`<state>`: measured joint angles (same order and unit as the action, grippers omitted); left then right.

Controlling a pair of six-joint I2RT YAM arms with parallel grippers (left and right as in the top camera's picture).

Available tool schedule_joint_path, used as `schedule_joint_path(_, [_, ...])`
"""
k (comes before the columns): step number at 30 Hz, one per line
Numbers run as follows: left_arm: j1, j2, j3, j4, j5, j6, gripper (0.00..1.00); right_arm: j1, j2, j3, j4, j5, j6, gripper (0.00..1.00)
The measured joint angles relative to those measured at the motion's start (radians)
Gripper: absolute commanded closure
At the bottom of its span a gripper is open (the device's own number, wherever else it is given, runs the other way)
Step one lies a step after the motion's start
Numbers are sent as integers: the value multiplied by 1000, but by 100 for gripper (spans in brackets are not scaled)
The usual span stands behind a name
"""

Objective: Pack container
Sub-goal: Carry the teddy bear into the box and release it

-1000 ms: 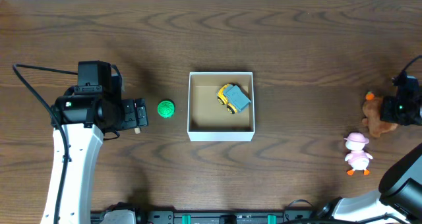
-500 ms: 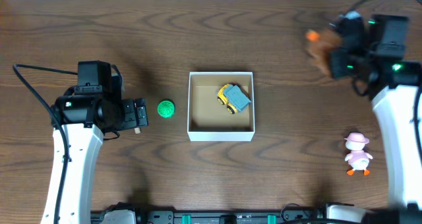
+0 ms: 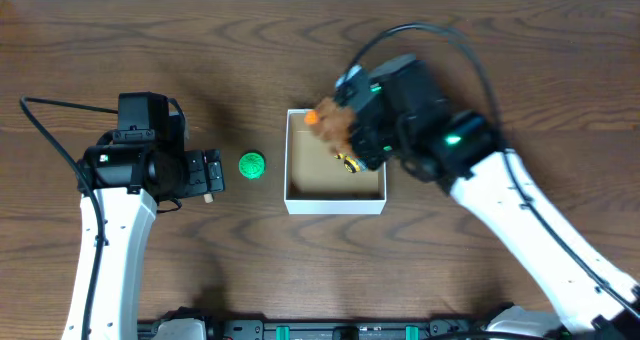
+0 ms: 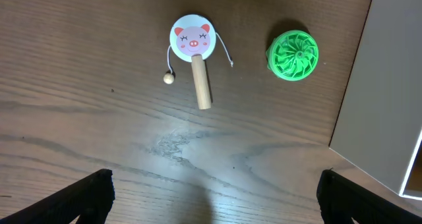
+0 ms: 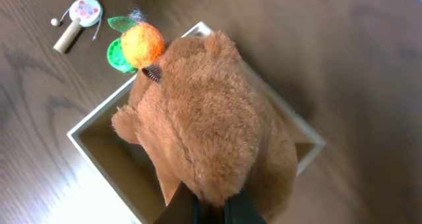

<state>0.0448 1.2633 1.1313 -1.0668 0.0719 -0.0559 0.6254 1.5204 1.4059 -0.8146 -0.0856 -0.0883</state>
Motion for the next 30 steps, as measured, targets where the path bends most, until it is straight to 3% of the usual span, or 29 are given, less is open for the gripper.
schedule_joint_path(16, [0, 0, 0, 0, 0, 0, 2, 56, 213, -1, 119, 120, 359, 99])
schedule_joint_path(30, [0, 0, 0, 0, 0, 0, 2, 169, 239, -1, 185, 119, 363, 99])
